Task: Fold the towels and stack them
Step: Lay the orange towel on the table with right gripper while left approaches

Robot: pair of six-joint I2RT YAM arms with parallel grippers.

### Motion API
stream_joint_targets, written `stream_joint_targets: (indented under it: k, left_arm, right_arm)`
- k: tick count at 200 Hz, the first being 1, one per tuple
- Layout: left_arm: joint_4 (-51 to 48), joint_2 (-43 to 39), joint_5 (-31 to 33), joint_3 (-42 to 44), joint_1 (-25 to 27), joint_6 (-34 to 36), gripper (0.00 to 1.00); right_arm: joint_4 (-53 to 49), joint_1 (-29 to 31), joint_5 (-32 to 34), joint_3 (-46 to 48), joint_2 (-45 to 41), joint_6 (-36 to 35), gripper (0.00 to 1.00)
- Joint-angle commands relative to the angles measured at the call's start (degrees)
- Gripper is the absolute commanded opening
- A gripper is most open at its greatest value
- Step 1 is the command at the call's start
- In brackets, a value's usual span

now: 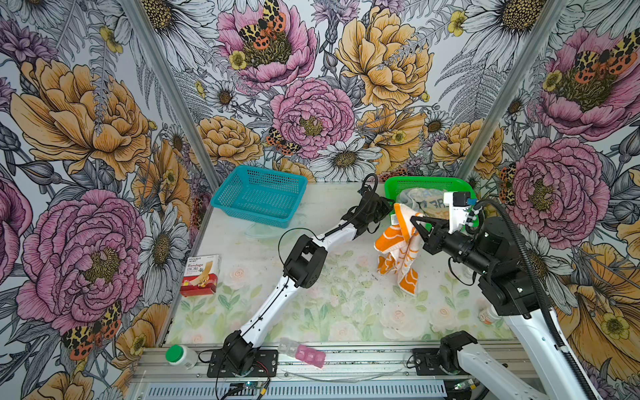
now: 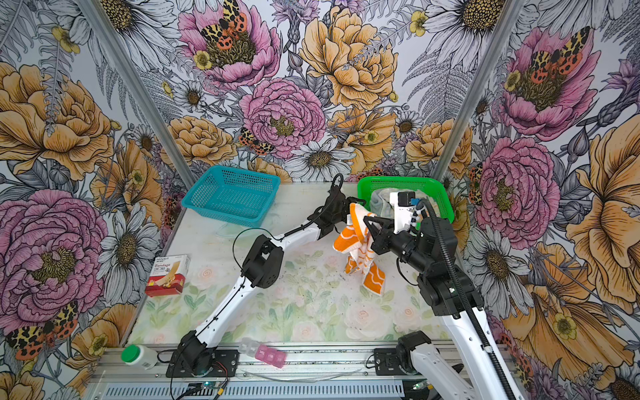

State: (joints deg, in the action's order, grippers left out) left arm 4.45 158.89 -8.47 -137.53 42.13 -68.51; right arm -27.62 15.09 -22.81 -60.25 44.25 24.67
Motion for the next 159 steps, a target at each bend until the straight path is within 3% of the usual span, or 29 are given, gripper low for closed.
stream_joint_targets:
  k: [1,5,28,57,96,122,159]
  left_arm:
    - [2.94,-3.73,-2.96,4.81,-0.76,2.32,0.51]
    - [2.93,-5.13,-2.73,6.97,-0.97,3.22,0.55]
    - [5.14,-15.08,-1.37,19.39,-3.51,8.75,0.98]
    - [6.33,-28.33,-2.27,34.60,-8.45,15.07,0.99]
    - [5.00,-51.59,-3.43,59.00,-17.08,25.85,0.99]
    - [-2.86,-67.08,-2.90,68.49,-21.80,34.15,0.99]
    - [-14.34,-80.31,0.07,72.53,-23.32,43.30,0.99]
  right_arm:
    - [0.82,0.31,-0.67,0.28,-0.89,0.91,0.00]
    - [0.81,0.29,-0.59,0.37,-0.84,0.97,0.00]
    - [0.83,0.29,-0.60,0.46,-0.36,1.28,0.00]
    - [0.90,0.29,-2.30,-0.81,2.46,1.29,0.00]
    - [0.99,1.34,-4.75,-9.08,15.60,-2.51,0.00]
    - [0.99,2.22,-5.67,-21.50,27.76,-6.20,0.00]
    - [0.90,4.55,-8.85,-46.40,42.02,-5.89,0.00]
